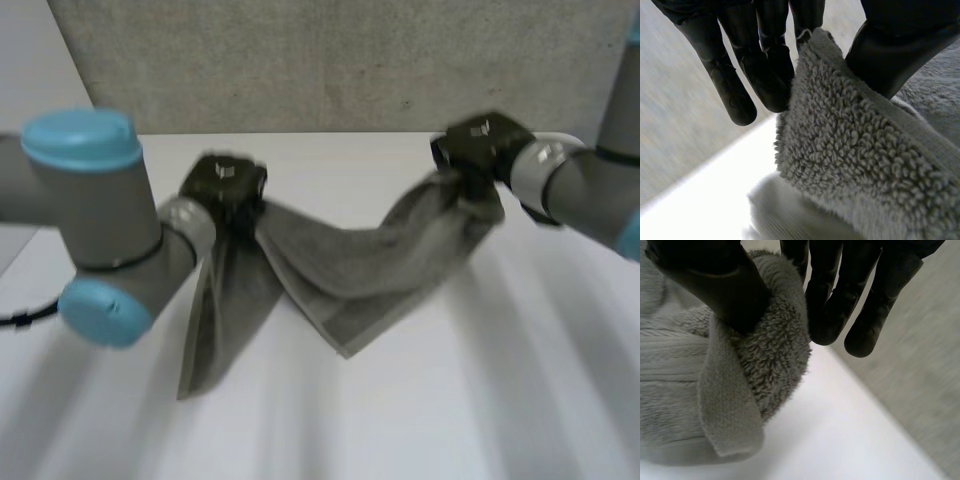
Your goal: Fold the towel.
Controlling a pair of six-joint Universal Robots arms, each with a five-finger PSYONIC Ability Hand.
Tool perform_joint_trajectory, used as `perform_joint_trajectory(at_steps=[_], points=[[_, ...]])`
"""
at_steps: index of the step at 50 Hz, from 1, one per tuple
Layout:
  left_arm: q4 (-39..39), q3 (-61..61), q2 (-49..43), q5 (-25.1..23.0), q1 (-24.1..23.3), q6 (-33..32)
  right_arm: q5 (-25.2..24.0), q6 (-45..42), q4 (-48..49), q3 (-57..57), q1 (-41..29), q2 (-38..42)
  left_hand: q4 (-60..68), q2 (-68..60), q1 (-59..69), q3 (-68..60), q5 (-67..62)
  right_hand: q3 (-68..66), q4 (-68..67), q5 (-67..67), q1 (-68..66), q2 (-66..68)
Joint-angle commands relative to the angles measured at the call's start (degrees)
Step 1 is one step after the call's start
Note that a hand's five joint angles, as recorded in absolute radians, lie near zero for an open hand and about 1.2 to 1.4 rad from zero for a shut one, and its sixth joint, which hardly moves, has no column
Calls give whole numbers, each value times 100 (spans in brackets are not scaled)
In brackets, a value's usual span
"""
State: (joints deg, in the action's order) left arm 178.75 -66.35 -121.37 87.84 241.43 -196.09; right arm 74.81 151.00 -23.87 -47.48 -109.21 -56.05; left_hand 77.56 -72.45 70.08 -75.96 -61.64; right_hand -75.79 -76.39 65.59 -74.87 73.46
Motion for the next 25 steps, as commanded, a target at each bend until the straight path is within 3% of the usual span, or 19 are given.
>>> perform_joint_trajectory(at_steps=[1,2,6,11,14,16,22,25], points=[[46,2665,-28,391,-61,-614,788,533,390,3307,-126,665,244,-755,992,-404,-836,-421,-361,441,-513,654],[81,3228,51,409,-87,-649,946,849,644,3976,-109,753,244,-755,992,-404,-836,-421,-361,441,-513,654],[308,4039,236,400,-114,-597,1045,1342,1015,4798,-100,850,244,-755,992,-404,-836,-421,-361,441,-513,654],[591,4095,307,409,-158,-579,939,1344,770,4572,-91,798,244,-755,992,-404,-836,-421,-361,441,-513,654],[494,3594,245,427,-158,-571,807,1204,374,4001,-118,771,244,-755,992,-404,-836,-421,-361,441,-513,654],[450,2598,263,392,-97,-588,702,924,147,3354,-118,780,244,-755,992,-404,-836,-421,-361,441,-513,654],[634,698,184,374,-61,-615,632,107,102,2088,-109,798,244,-755,992,-404,-836,-421,-361,441,-513,654],[749,316,122,356,-61,-632,632,0,119,1768,-91,807,244,-755,992,-404,-836,-421,-361,441,-513,654]])
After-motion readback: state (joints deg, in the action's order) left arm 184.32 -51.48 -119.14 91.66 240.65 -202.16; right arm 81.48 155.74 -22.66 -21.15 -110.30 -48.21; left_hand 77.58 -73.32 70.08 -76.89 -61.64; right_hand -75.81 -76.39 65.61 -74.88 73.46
